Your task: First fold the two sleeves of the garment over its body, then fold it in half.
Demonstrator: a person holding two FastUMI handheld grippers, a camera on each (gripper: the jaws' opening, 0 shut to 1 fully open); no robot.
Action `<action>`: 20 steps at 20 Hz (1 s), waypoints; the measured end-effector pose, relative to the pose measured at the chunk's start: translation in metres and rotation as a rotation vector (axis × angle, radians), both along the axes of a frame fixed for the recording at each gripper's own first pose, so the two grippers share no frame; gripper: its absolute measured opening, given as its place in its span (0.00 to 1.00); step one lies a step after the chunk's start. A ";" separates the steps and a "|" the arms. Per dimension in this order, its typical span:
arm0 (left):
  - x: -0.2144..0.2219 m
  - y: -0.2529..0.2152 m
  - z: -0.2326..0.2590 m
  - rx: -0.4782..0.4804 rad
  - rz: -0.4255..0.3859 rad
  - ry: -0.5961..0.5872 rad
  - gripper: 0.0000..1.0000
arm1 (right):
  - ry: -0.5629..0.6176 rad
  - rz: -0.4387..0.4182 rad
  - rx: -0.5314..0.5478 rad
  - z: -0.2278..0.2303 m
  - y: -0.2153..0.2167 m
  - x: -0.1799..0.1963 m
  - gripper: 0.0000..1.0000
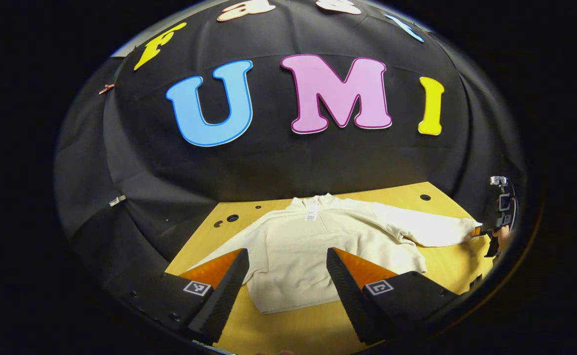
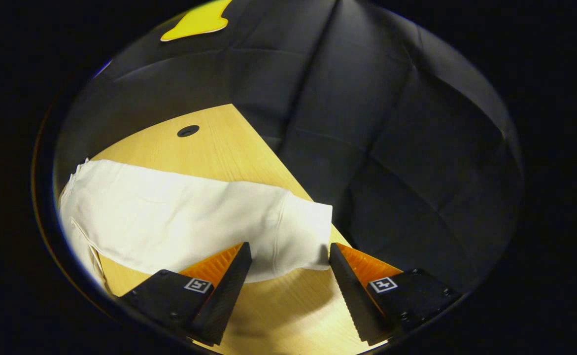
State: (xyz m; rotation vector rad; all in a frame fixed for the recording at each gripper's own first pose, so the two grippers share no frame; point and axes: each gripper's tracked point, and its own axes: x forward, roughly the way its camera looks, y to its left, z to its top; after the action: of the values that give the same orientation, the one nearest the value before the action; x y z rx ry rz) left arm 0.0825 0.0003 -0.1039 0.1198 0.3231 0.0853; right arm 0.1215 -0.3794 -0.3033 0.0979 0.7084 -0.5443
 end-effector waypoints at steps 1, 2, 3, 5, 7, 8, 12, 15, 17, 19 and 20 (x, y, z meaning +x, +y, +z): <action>-0.001 -0.001 -0.001 0.000 -0.004 -0.001 0.98 | -0.002 0.001 0.004 0.001 0.001 -0.002 0.97; -0.001 -0.001 -0.002 -0.001 -0.004 0.000 0.98 | -0.009 -0.004 0.026 -0.001 0.002 0.000 0.98; -0.001 -0.001 -0.004 -0.003 -0.004 0.004 0.98 | -0.014 -0.022 0.059 -0.001 0.005 -0.002 0.97; -0.003 -0.003 -0.007 -0.006 -0.001 0.013 0.98 | -0.032 -0.060 0.113 0.000 0.005 -0.001 0.92; -0.004 -0.005 -0.008 -0.008 -0.004 0.015 0.98 | -0.028 -0.047 0.113 -0.003 0.005 0.000 0.91; -0.004 -0.005 -0.008 -0.008 -0.004 0.013 0.98 | -0.017 -0.027 0.112 -0.004 0.009 0.002 0.91; -0.007 -0.003 -0.008 -0.004 0.004 0.015 0.98 | 0.013 0.043 0.026 -0.002 0.022 0.011 0.36; -0.011 0.003 -0.011 -0.005 0.017 0.018 0.98 | 0.018 0.072 -0.013 0.006 0.023 0.007 0.27; -0.013 0.007 -0.014 -0.006 0.031 0.030 0.98 | 0.025 0.088 -0.017 0.009 0.027 0.005 0.23; -0.016 0.011 -0.016 -0.013 0.043 0.035 0.98 | 0.023 0.108 -0.001 0.013 0.029 0.003 0.09; -0.016 0.011 -0.017 -0.016 0.045 0.037 0.98 | 0.021 0.115 0.005 0.015 0.029 0.004 0.09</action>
State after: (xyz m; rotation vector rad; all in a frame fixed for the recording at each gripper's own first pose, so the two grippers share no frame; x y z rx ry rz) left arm 0.0663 0.0114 -0.1208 0.0981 0.3638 0.1255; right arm 0.1252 -0.3499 -0.2884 0.0559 0.7317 -0.4339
